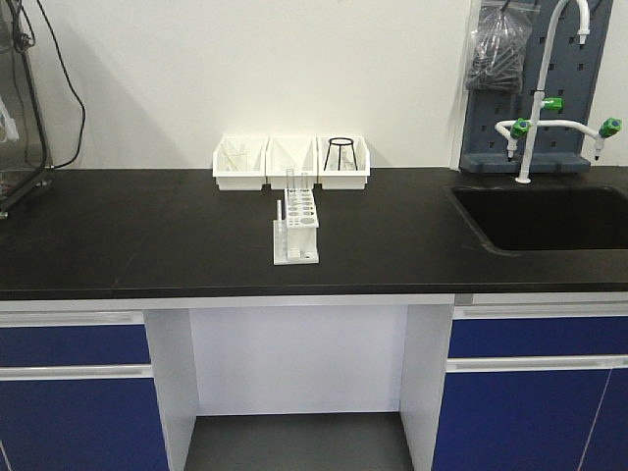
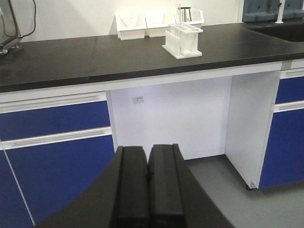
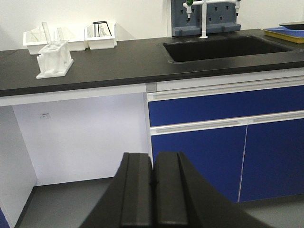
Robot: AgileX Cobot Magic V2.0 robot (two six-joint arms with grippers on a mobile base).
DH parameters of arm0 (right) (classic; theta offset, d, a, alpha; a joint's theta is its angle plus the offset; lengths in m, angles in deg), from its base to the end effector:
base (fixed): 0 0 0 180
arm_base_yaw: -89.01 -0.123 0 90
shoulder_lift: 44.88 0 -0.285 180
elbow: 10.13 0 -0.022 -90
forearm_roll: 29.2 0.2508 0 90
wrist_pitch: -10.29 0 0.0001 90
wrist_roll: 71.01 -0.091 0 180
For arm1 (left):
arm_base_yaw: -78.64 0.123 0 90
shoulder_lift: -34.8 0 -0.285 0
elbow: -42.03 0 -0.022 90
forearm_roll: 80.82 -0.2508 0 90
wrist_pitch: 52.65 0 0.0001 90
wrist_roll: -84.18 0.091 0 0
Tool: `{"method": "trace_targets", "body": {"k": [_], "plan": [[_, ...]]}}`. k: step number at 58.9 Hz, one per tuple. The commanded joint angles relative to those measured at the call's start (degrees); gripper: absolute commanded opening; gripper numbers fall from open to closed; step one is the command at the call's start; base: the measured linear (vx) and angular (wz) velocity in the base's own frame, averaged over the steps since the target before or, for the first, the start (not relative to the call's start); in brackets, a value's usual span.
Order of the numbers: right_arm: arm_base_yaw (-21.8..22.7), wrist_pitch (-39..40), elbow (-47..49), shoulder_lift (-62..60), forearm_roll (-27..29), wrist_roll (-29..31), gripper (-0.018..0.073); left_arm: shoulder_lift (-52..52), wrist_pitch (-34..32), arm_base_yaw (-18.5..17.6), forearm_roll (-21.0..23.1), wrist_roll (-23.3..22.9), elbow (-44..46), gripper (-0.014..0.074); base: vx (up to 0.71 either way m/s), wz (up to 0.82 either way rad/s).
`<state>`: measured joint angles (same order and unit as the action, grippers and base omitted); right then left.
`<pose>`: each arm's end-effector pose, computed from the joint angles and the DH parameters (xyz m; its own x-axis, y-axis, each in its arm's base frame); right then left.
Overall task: Flip and reinsert test tube from rack
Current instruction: 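Drive the base forward toward the white test tube rack on the bench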
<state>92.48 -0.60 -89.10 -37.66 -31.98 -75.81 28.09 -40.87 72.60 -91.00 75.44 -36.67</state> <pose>0.0562 -0.0042 0.1861 -0.1202 0.0435 -0.9918 0.0740 0.9967 0.0347 0.0555 -0.0026 0.1871 -0.1198 0.0343 -0.9922 0.0721 0.9971 0.0257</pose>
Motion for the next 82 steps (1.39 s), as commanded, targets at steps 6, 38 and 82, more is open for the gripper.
{"method": "trace_targets", "body": {"k": [6,38,82], "plan": [[0.43,4.61,-0.14,-0.81,-0.5,0.66,-0.0011,0.46,-4.35,-0.01,0.27,-0.5,0.23,-0.0006,0.05,0.01],[0.43,4.61,-0.14,-0.81,-0.5,0.66,-0.0011,0.46,-4.35,-0.01,0.27,-0.5,0.23,-0.0006,0.18,-0.01],[0.43,4.61,-0.14,-0.81,-0.5,0.66,-0.0011,0.46,-4.35,-0.01,0.27,-0.5,0.23,-0.0006,0.32,0.08]]}}
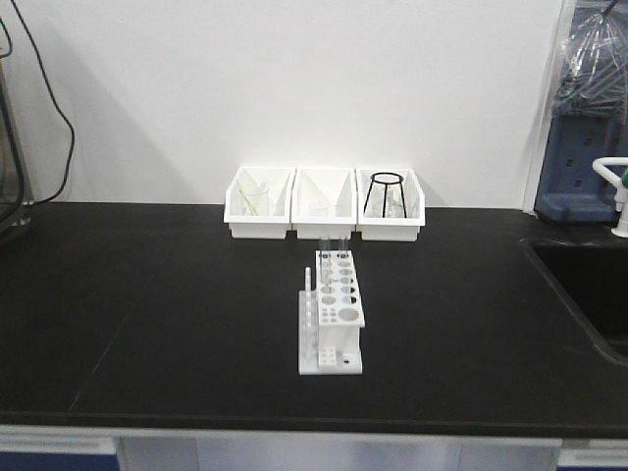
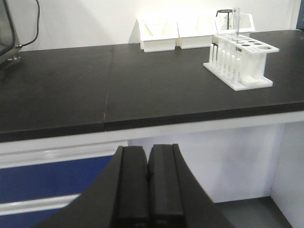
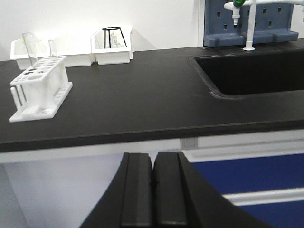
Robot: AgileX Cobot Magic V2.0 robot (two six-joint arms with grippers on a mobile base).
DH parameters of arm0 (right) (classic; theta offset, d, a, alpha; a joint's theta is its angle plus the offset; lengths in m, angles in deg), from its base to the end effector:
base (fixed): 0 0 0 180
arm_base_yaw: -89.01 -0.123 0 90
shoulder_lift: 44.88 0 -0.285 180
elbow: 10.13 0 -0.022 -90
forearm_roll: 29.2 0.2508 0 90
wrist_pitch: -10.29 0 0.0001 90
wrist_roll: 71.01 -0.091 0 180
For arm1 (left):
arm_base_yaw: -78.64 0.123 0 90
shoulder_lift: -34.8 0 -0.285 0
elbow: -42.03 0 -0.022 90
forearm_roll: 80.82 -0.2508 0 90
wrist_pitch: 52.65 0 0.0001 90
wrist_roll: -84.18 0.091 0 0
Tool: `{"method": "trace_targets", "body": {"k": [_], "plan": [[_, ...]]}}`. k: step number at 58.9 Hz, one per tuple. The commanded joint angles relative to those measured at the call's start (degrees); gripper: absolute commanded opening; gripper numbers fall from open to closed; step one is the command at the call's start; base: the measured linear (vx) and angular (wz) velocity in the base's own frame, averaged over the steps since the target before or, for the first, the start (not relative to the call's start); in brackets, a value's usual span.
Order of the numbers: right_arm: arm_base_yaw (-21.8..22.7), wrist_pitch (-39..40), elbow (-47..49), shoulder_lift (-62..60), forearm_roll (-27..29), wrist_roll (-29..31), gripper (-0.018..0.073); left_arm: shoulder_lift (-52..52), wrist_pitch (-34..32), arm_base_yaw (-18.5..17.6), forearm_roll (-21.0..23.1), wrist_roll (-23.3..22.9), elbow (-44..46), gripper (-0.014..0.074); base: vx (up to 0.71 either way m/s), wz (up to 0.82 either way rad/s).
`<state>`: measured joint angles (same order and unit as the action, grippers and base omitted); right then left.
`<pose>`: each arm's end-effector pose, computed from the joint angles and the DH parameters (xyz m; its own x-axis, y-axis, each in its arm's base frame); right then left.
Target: Flip and reinsert test tube from rack
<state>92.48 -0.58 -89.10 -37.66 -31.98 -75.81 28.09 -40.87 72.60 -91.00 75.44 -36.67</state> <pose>0.0562 -0.0042 0.1862 -0.1199 0.0435 -0.9918 0.0740 0.9967 0.0347 0.0555 -0.0026 0.1871 -0.1198 0.0343 -0.9922 0.0721 0.9971 0.0257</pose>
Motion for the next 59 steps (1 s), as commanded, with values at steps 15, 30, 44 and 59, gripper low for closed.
{"method": "trace_targets", "body": {"k": [15,30,44,59], "plan": [[0.43,4.59,-0.14,-0.81,-0.5,0.66,-0.0011,0.46,-4.35,-0.01,0.27,-0.5,0.23,-0.0006,0.36,-0.07],[0.43,4.59,-0.14,-0.81,-0.5,0.66,-0.0011,0.46,-4.35,-0.01,0.27,-0.5,0.23,-0.0006,0.35,-0.09],[0.43,4.59,-0.14,-0.81,-0.5,0.66,-0.0011,0.46,-4.35,-0.01,0.27,-0.5,0.23,-0.0006,0.32,-0.05],[0.43,4.59,-0.14,-0.81,-0.5,0.66,-0.0011,0.46,-4.35,-0.01,0.27,-0.5,0.23,-0.0006,0.28,0.01]]}}
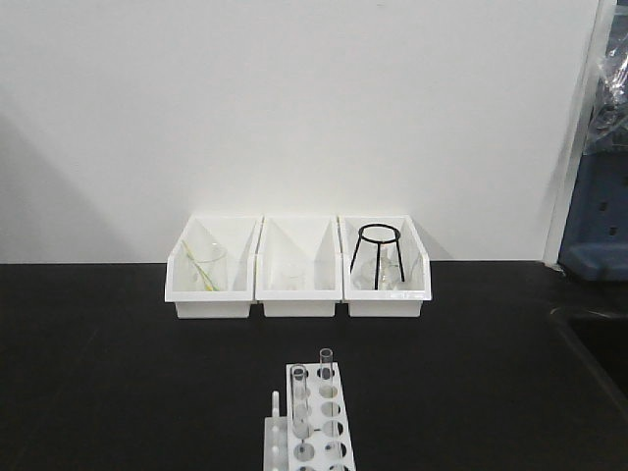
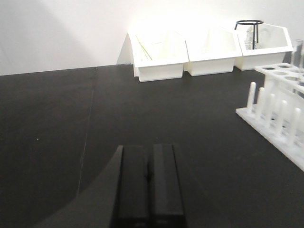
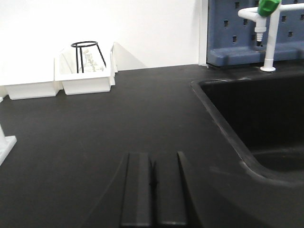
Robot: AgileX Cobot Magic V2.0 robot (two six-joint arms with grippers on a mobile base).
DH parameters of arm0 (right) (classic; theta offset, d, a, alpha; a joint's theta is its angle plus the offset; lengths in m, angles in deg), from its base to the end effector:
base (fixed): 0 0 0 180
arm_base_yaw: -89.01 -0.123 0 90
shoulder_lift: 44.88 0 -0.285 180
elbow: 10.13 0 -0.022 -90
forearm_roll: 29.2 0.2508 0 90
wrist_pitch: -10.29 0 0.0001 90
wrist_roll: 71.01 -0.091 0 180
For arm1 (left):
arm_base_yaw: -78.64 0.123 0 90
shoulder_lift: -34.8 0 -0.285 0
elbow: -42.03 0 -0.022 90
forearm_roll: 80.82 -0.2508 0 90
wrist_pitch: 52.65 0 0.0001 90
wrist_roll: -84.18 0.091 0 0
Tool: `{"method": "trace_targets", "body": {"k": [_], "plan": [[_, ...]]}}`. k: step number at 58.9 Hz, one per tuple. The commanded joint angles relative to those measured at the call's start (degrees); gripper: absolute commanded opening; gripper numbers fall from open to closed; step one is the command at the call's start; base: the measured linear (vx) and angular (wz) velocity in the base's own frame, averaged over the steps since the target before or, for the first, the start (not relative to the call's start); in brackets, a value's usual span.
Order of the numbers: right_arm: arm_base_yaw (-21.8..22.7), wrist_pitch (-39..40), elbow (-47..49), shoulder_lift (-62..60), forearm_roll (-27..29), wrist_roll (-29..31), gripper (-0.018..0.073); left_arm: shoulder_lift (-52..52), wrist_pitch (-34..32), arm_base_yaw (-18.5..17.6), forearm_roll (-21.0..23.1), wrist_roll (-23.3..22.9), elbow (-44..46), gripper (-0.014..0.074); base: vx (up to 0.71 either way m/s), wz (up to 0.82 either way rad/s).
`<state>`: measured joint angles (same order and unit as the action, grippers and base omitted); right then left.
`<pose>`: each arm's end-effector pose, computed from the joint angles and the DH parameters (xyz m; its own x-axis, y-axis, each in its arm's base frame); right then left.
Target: Flip and reinsert test tube from rack
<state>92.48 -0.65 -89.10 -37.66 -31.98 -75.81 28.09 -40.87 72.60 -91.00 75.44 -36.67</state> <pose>0.0562 -0.0043 0.1861 -0.1211 0.0435 -0.9917 0.0741 0.9966 0.0347 0.0555 -0.0026 0.1871 -0.1198 0.0343 -0.9922 0.0721 0.9971 0.0257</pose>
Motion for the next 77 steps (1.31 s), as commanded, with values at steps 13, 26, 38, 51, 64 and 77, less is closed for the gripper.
{"method": "trace_targets", "body": {"k": [13,26,38,51,64,77], "plan": [[0.43,4.66,-0.14,-0.81,-0.5,0.66,-0.0011,0.46,-4.35,-0.01,0.27,-0.5,0.23,-0.0006,0.22,0.02],[0.43,4.66,-0.14,-0.81,-0.5,0.66,-0.0011,0.46,-4.35,-0.01,0.27,-0.5,0.23,-0.0006,0.13,0.0],[0.43,4.71,-0.14,-0.81,-0.5,0.76,-0.0011,0.46,-4.35,-0.01,0.27,-0.5,0.23,-0.0006,0.04,0.02],[0.43,6.44,-0.14,-0.81,0.26,0.79,-0.0011,0.46,-4.35,-0.01,0.27,-0.5,0.23,-0.0006,0.0,0.0],[0.43,21.6,9.2,-0.16,0.85,0.71,-0.0011,0.46,-4.35,-0.01,0.27,-0.5,0.23,-0.0006,0.0,0.0],[0.43,14.64,36.99,19.03,-3.25,4.36,-0.0011,0.46,-4.35,-0.01,0.27,-0.5,0.23,-0.0006,0.0,0.0]]}}
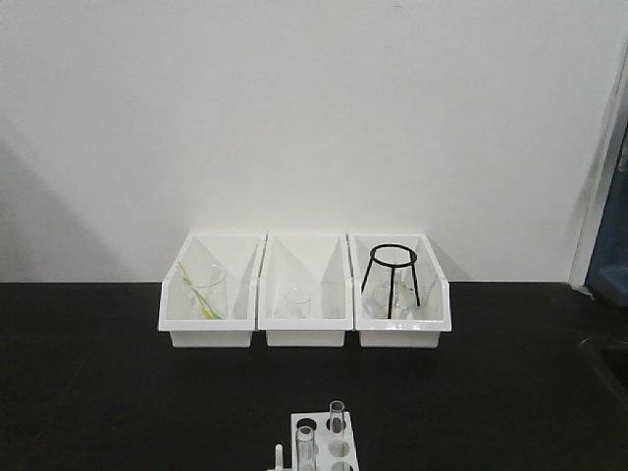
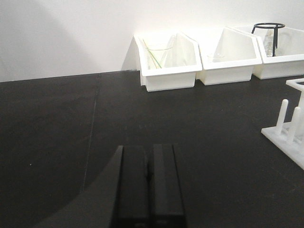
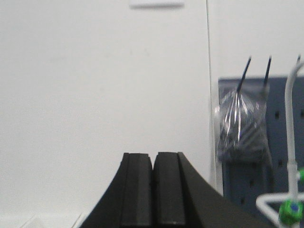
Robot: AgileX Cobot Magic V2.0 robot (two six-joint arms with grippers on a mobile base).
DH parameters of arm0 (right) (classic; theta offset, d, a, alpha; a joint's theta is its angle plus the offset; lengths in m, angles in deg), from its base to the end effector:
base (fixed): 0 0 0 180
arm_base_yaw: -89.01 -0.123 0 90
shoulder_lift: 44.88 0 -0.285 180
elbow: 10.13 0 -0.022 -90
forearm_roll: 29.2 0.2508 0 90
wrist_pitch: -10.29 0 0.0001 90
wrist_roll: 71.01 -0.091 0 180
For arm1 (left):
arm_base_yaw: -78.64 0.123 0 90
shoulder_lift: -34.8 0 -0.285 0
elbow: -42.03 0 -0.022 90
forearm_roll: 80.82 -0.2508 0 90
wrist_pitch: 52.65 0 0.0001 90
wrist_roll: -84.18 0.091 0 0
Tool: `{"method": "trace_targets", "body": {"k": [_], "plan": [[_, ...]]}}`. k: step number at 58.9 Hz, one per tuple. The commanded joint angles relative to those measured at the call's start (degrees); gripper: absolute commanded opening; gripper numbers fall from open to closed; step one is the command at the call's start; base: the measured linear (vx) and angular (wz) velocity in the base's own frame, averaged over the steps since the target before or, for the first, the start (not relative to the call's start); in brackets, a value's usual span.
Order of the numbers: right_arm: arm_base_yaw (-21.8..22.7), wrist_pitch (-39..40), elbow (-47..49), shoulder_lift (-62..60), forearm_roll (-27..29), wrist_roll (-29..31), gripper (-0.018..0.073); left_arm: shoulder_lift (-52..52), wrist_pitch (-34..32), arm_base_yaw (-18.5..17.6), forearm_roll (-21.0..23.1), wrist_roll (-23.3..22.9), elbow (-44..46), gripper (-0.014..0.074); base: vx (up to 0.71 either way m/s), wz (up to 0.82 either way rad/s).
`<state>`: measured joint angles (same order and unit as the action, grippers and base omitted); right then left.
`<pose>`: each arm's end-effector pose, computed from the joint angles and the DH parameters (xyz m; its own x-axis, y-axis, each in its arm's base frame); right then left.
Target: Flip and reinsert test tube from rack
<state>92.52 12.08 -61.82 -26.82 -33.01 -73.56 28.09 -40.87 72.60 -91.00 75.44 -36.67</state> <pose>0.0410 -0.0023 0.3528 0.3731 -0.0449 -0.9267 0.0675 0.9975 -0.0211 0.0555 -0.0026 0.1871 -0.1198 0.0343 -0.9922 0.0721 0.9971 0.0257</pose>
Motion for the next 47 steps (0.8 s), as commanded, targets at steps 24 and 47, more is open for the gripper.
{"method": "trace_targets", "body": {"k": [24,47], "plan": [[0.38,-0.2,24.75,31.7,0.99,0.91,0.0007,0.46,-4.35,-0.01,0.27,-0.5,0.23,-0.0006,0.0,0.0],[0.38,-3.97,24.75,32.1,0.54,0.97,0.0425,0.46,-4.35,-0.01,0.27,-0.5,0.23,-0.0006,0.0,0.0]]}}
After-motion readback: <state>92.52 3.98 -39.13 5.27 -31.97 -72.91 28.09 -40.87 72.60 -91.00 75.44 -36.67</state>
